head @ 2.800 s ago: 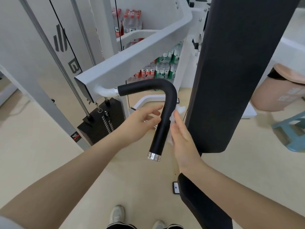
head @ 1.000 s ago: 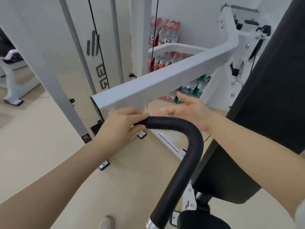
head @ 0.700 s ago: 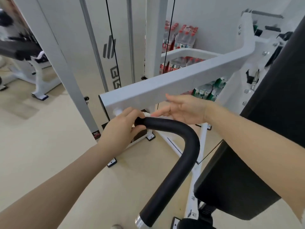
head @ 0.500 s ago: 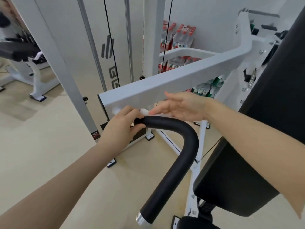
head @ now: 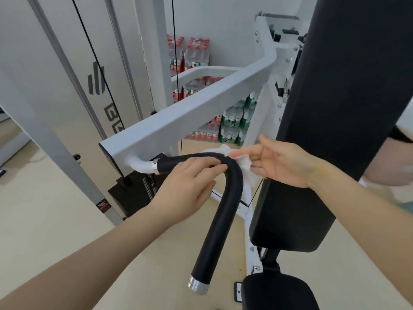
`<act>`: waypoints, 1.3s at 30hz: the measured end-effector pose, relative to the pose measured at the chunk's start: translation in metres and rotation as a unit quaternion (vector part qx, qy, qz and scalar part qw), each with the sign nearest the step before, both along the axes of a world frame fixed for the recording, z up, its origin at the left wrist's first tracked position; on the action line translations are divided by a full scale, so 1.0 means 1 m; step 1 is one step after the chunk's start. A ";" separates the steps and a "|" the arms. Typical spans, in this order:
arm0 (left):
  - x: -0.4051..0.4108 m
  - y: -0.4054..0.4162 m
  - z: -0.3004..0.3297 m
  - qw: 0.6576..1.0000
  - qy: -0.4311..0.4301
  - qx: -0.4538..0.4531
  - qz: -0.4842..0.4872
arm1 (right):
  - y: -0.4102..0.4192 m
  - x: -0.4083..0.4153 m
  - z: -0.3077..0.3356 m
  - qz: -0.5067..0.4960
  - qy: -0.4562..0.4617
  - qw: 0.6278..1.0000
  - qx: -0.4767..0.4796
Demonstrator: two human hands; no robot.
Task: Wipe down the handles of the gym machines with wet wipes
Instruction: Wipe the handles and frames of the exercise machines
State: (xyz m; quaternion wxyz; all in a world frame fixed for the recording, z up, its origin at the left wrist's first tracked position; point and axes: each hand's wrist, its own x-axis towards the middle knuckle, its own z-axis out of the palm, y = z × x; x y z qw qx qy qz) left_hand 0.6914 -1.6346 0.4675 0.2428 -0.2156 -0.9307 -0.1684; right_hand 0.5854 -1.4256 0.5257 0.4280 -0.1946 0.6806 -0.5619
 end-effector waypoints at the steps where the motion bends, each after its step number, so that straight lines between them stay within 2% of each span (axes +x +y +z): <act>1: 0.002 0.006 -0.001 1.000 -0.010 -0.003 -0.025 | 0.004 0.008 -0.002 -0.012 0.003 1.000 -0.010; 4: 0.006 0.015 0.003 0.997 -0.049 0.038 -0.050 | 0.001 0.035 -0.008 -0.053 0.046 0.997 -0.035; 7: 0.017 0.020 0.008 0.976 -0.145 0.160 -0.036 | -0.006 0.081 -0.019 -0.129 0.105 0.984 -0.055; 8: 0.023 0.022 0.009 0.952 -0.204 0.226 -0.014 | -0.007 0.102 -0.029 -0.151 0.129 0.978 -0.064; 10: 0.030 0.026 0.009 0.876 -0.338 0.343 0.023 | -0.009 0.136 -0.048 -0.192 0.155 0.964 -0.096; 11: 0.031 0.027 0.010 0.848 -0.378 0.370 0.033 | -0.011 0.143 -0.056 -0.217 0.156 0.957 -0.111; 14: 0.029 0.028 0.017 0.822 -0.411 0.392 0.030 | -0.018 0.135 -0.058 -0.275 0.176 0.940 -0.095; 16: 0.029 0.027 0.020 0.809 -0.423 0.407 0.013 | -0.026 0.138 -0.060 -0.308 0.236 0.920 -0.059; 19: 0.032 0.021 0.021 0.791 -0.451 0.414 -0.014 | -0.035 0.172 -0.086 -0.339 0.366 0.866 -0.022; 20: 0.033 0.020 0.021 0.790 -0.455 0.411 -0.017 | -0.039 0.182 -0.092 -0.346 0.385 0.855 -0.018; 25: 0.035 0.021 0.019 0.786 -0.458 0.415 -0.018 | -0.053 0.150 -0.075 -0.440 0.357 0.824 0.004; 28: 0.039 0.021 0.019 0.787 -0.462 0.408 -0.021 | -0.054 0.172 -0.086 -0.435 0.375 0.819 -0.001; 30: 0.038 0.020 0.022 0.777 -0.478 0.410 -0.021 | -0.058 0.203 -0.096 -0.438 0.302 0.846 -0.025; 31: 0.037 0.020 0.023 0.769 -0.487 0.414 -0.014 | -0.062 0.205 -0.093 -0.460 0.188 0.865 -0.071; 33: 0.037 0.021 0.025 0.768 -0.494 0.408 0.002 | -0.063 0.179 -0.091 -0.475 -0.089 0.861 -0.156; 34: 0.038 0.022 0.025 0.779 -0.487 0.394 0.011 | -0.061 0.167 -0.086 -0.457 -0.153 0.858 -0.175; 35: 0.040 0.022 0.026 0.799 -0.470 0.375 0.023 | -0.060 0.158 -0.082 -0.435 -0.179 0.861 -0.194; 37: 0.048 0.021 0.030 0.845 -0.407 0.346 0.042 | -0.059 0.147 -0.081 -0.412 -0.168 0.866 -0.228; 39: 0.055 0.016 0.030 0.869 -0.359 0.335 0.057 | -0.059 0.142 -0.081 -0.419 -0.166 0.855 -0.258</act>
